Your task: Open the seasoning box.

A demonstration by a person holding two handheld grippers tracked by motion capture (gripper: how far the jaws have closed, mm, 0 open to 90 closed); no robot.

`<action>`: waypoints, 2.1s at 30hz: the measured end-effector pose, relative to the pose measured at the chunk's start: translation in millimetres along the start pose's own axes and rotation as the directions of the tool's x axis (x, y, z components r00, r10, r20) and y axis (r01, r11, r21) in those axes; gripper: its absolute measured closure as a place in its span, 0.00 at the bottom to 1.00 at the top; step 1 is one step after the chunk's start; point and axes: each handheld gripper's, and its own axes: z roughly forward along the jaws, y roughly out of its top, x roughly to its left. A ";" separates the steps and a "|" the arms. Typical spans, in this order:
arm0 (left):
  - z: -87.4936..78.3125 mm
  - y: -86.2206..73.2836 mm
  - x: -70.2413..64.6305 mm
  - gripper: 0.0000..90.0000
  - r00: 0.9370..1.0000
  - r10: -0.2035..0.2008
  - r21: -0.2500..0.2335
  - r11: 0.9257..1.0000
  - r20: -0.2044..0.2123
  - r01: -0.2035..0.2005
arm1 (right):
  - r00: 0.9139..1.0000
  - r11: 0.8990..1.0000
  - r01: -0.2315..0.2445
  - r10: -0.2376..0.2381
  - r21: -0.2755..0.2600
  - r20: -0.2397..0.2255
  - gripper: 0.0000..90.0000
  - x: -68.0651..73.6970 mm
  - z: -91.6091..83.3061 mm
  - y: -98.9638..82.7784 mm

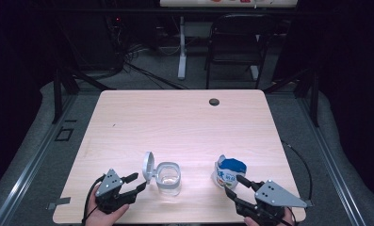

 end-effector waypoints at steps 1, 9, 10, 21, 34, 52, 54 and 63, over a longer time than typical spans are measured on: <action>-0.1 -0.1 0.5 0.58 1.000 0.000 0.002 1.000 0.001 0.000 | 1.000 1.000 0.003 -0.003 -0.010 0.014 0.53 -3.1 -2.9 1.2; 1.9 -1.9 2.6 0.57 1.000 -0.001 0.007 1.000 0.003 0.001 | 0.993 0.999 -0.036 0.038 -0.022 0.109 0.49 -24.5 -9.9 -3.2; 2.1 -2.1 2.4 0.57 1.000 -0.007 0.008 1.000 -0.001 0.007 | 0.992 0.999 -0.038 0.041 -0.022 0.116 0.48 -27.0 -10.4 -4.4; 3.7 -2.8 3.3 0.57 1.000 -0.005 0.015 1.000 0.006 0.005 | 0.995 0.999 -0.041 0.040 0.006 0.089 0.43 -44.1 8.4 -18.5; 5.4 -3.4 2.5 0.57 1.000 -0.008 0.022 1.000 0.012 0.008 | 0.996 0.996 -0.053 0.048 0.066 0.080 0.35 -49.5 31.7 -19.0; 4.4 -5.3 6.3 0.57 1.000 -0.017 0.018 1.000 0.002 0.017 | 0.999 0.993 -0.031 0.027 0.111 0.036 0.36 -48.5 65.3 -35.2; 3.8 -5.8 7.2 0.57 1.000 -0.023 0.015 1.000 -0.001 0.023 | 0.999 0.993 -0.030 0.025 0.115 0.039 0.36 -48.8 66.4 -38.2; 2.4 -6.4 9.1 0.57 1.000 -0.019 0.009 1.000 0.002 0.019 | 0.999 0.992 -0.028 0.025 0.120 0.026 0.36 -47.3 70.6 -47.7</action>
